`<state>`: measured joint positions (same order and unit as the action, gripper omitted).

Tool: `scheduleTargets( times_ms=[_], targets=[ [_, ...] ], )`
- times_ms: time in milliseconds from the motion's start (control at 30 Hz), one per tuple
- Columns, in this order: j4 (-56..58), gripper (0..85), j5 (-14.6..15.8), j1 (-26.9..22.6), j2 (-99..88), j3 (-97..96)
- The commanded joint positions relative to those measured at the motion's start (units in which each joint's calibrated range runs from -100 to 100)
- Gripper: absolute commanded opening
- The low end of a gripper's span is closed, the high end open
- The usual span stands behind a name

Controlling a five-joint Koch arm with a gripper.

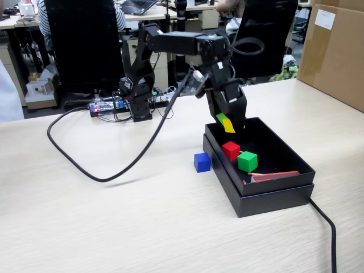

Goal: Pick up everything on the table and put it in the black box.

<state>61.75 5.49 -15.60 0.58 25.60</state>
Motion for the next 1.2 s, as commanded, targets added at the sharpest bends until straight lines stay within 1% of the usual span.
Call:
scheduleTargets(
  times_ms=[0,233,267,300,433,500,767,933,1167],
  targets=[
    [0.15,19.5,-0.29,-0.54,3.26,7.31],
    [0.58,19.8,-0.05,-0.78,8.65,9.48],
    [0.58,22.6,-0.1,-0.78,8.77,9.57],
    [1.1,35.2,-0.15,-0.83,9.23,9.66],
    [1.27,44.1,-0.1,-0.98,8.88,9.66],
    [1.27,45.7,0.15,-0.98,6.59,9.84],
    [1.53,45.6,0.0,0.83,-8.56,6.85],
    [1.79,45.5,-0.1,4.54,-21.41,2.41],
    [1.88,45.6,-0.44,8.4,-29.79,-8.11]
  ],
)
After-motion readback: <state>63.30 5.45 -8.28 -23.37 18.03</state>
